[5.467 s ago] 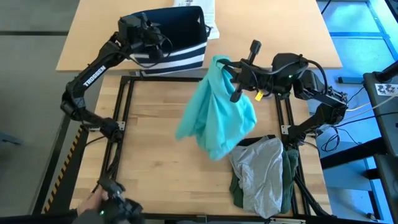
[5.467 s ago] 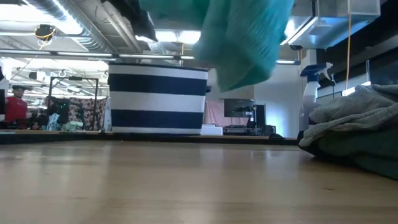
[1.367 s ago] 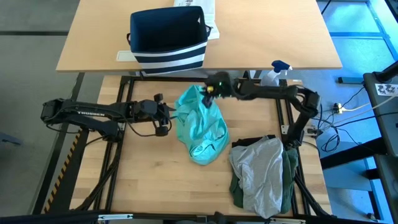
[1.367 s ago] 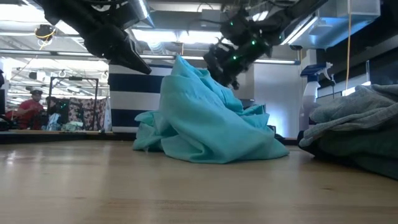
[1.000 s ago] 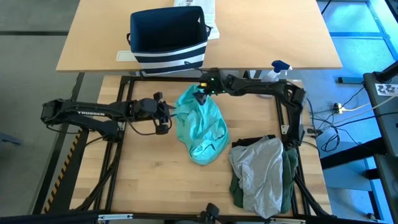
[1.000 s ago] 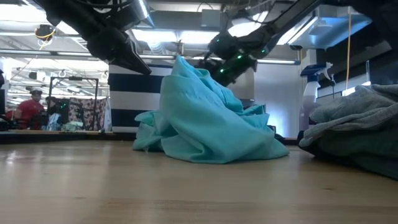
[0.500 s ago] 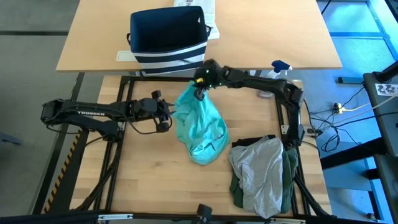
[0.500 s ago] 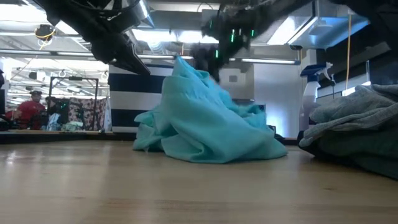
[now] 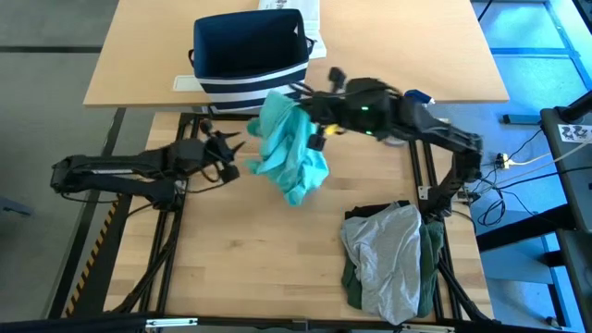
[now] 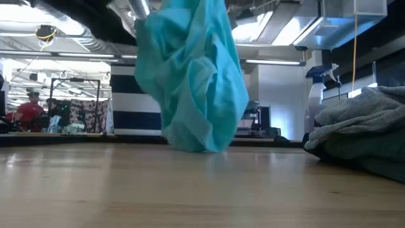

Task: Fold Laundry from Bin
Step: Fold the blue shorts

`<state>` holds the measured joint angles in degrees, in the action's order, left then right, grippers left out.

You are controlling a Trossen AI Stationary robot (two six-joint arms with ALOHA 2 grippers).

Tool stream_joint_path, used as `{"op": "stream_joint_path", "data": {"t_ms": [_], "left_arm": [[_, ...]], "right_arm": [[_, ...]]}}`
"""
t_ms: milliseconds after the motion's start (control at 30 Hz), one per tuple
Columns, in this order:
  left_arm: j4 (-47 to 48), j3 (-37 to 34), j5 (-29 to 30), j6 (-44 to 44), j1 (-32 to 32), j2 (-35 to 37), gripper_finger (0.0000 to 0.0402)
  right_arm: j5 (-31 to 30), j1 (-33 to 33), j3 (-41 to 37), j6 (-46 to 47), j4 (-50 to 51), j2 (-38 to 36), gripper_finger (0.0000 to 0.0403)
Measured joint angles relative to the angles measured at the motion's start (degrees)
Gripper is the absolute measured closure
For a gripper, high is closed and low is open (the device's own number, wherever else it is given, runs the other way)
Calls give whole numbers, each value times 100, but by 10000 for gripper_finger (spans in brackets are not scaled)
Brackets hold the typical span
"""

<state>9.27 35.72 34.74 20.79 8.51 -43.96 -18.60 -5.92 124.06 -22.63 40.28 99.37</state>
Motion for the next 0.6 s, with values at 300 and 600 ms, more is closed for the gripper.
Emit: {"op": "stream_joint_path", "data": {"t_ms": [300,600], "left_arm": [[191,1,-1721,-279,-2,893,270],[26,-1,-3191,-381,243,73,244]], "right_arm": [[-177,1077,467,-162,1312,18,402],[-171,1704,465,1,1568,31,403]]}}
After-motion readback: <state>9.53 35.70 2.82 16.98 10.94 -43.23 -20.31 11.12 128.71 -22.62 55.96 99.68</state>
